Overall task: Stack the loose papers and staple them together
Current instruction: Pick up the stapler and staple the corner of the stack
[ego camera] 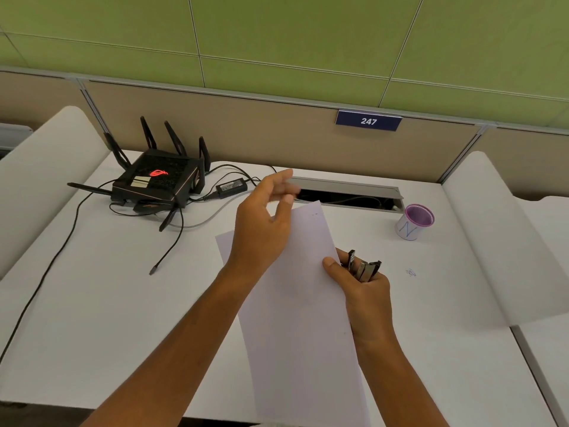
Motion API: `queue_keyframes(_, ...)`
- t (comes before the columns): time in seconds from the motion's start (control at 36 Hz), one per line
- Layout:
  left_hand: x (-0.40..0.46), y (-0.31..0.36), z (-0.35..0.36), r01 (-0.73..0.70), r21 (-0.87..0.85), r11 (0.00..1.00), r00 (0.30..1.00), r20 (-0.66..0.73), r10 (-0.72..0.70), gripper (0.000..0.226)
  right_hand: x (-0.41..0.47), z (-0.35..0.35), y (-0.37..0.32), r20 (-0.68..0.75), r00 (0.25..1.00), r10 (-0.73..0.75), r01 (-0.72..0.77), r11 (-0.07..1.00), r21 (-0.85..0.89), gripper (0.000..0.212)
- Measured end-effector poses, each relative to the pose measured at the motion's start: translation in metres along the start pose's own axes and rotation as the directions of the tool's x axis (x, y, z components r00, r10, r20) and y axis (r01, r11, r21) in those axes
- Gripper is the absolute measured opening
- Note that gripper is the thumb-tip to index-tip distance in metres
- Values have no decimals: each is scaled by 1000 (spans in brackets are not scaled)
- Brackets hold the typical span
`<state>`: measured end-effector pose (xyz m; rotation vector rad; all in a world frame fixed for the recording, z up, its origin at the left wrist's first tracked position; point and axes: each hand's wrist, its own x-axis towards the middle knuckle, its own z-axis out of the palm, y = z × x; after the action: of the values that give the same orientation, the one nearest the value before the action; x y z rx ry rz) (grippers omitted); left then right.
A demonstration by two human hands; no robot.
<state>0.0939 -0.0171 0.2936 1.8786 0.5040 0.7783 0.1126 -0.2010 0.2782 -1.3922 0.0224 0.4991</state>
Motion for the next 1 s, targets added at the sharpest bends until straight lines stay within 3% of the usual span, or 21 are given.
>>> queue_keyframes(0.08, -16, -6, 2, -106, 140, 984, 971, -197, 133, 38, 3, -1, 3, -26, 1000, -9, 9, 1000, 3, 17)
queue_keyframes(0.14, -31, -8, 4, -65, 141, 988, 968, -230, 97, 36, 4, 0, 4, -45, 998, -34, 33, 999, -4, 15)
queue_keyframes(0.25, -60, -11, 12, 170, -12, 985, 983, -69, -170, 59, 1, 6, 8, -67, 988, -138, 137, 990, -18, 14)
queue_keyframes(0.39, -83, -15, 21, 456, -261, 851, 888, 189, -419, 66, -6, 17, 18, -52, 939, -340, 330, 933, -143, 17)
queue_keyframes(0.5, -95, -25, 23, 476, -387, 790, 862, 382, -332, 69, -6, 23, 32, -1, 889, -457, 443, 863, -244, 30)
queue_keyframes(0.64, -102, -35, 15, 472, -420, 775, 813, 547, -199, 100, -4, 30, 40, 45, 822, -568, 557, 785, -272, 35)
queue_keyframes(0.75, -102, -51, 7, 470, -406, 784, 735, 672, -93, 123, -3, 35, 42, 82, 815, -574, 569, 767, -297, 33)
queue_keyframes(0.89, -100, -59, -1, 513, -388, 766, 703, 702, -115, 131, -2, 40, 44, 146, 836, -529, 546, 775, -317, 55)
queue_keyframes(1.0, -97, -64, 0, 549, -418, 724, 737, 651, -183, 115, 3, 39, 43, 149, 889, -432, 456, 816, -355, 53)
